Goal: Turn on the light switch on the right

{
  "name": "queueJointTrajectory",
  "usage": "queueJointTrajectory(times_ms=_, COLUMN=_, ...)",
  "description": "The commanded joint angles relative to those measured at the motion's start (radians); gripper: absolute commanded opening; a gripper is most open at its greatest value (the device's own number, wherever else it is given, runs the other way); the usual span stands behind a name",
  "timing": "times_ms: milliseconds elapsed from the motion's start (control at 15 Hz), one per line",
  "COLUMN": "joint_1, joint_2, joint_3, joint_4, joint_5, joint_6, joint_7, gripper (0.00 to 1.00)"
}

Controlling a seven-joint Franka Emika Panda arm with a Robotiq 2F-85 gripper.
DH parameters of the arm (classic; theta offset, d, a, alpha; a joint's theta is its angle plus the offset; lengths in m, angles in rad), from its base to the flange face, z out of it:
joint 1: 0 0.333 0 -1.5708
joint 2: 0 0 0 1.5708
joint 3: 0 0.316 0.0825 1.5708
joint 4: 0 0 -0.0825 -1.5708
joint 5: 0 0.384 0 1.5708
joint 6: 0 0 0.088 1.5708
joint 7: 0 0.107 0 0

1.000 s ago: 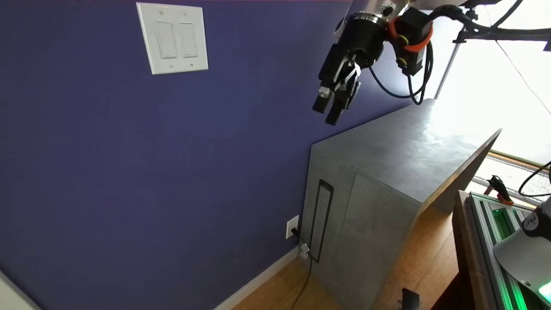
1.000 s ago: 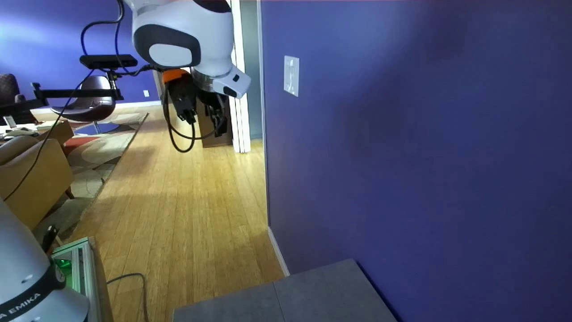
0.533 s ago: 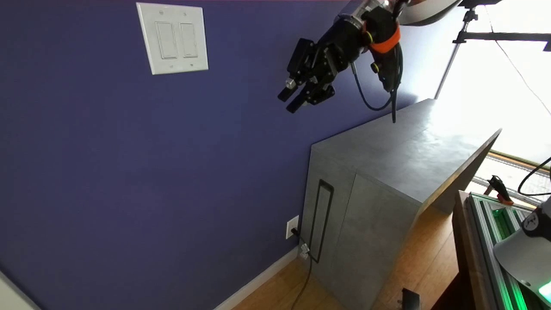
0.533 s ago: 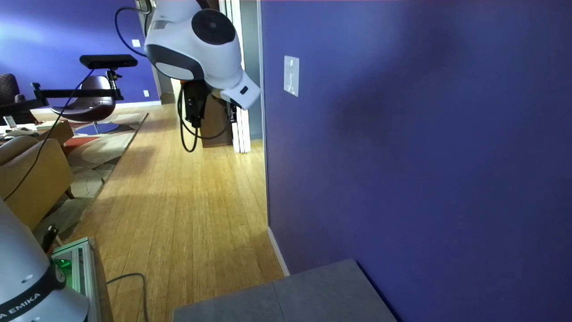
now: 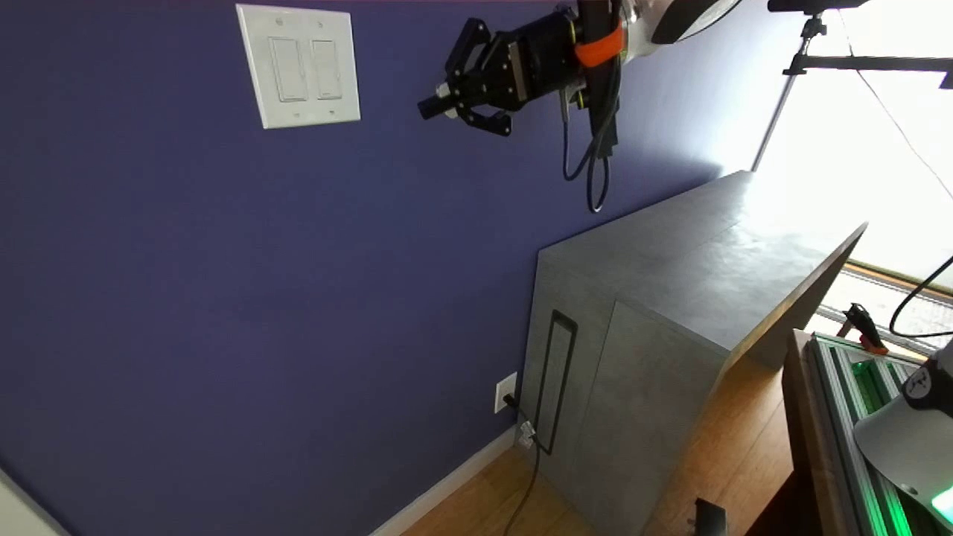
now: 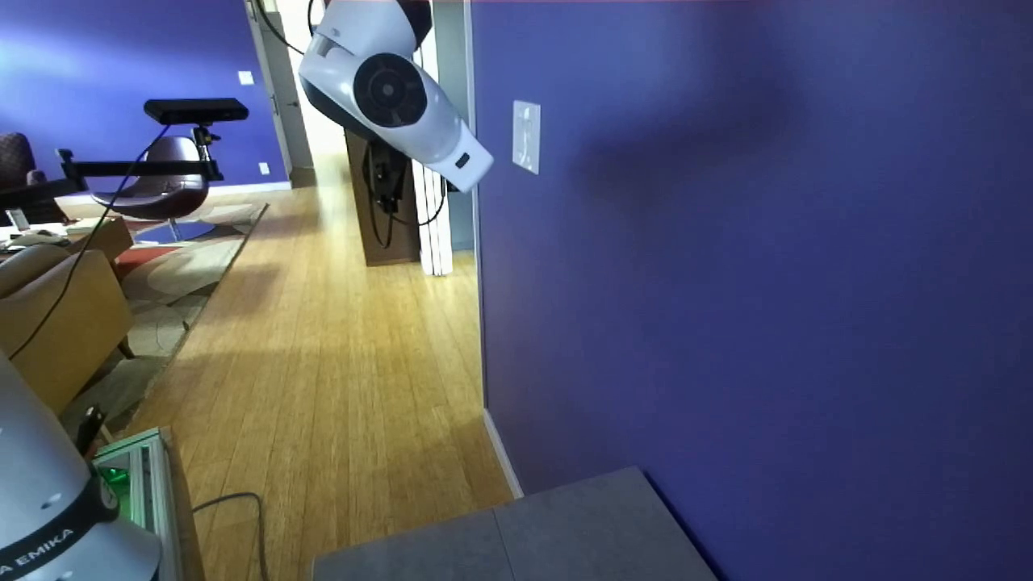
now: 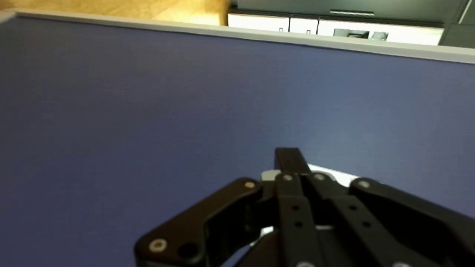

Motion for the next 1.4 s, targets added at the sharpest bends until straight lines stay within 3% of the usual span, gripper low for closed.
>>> queueJointTrajectory(times_ms=0, joint_1=-0.054, joint_2=0.009, joint_3=0.052, joint_4=0.014, joint_5=0.019, joint_6=-0.006, joint_7=-0.011, gripper=0.01)
queueJointTrajectory(times_ms=467, joint_1=-0.052, joint_2=0.022, joint_3=0.052, joint_4=0.028, joint_5=0.039, joint_6=-0.006, joint_7=-0.025, gripper=0.01)
queueJointTrajectory(times_ms=1333, joint_1=-0.070, joint_2=0.267, joint_3=0.094, joint_4=0.269, joint_5=0.388, joint_6=0.034, joint_7=-0.117, gripper=0.00)
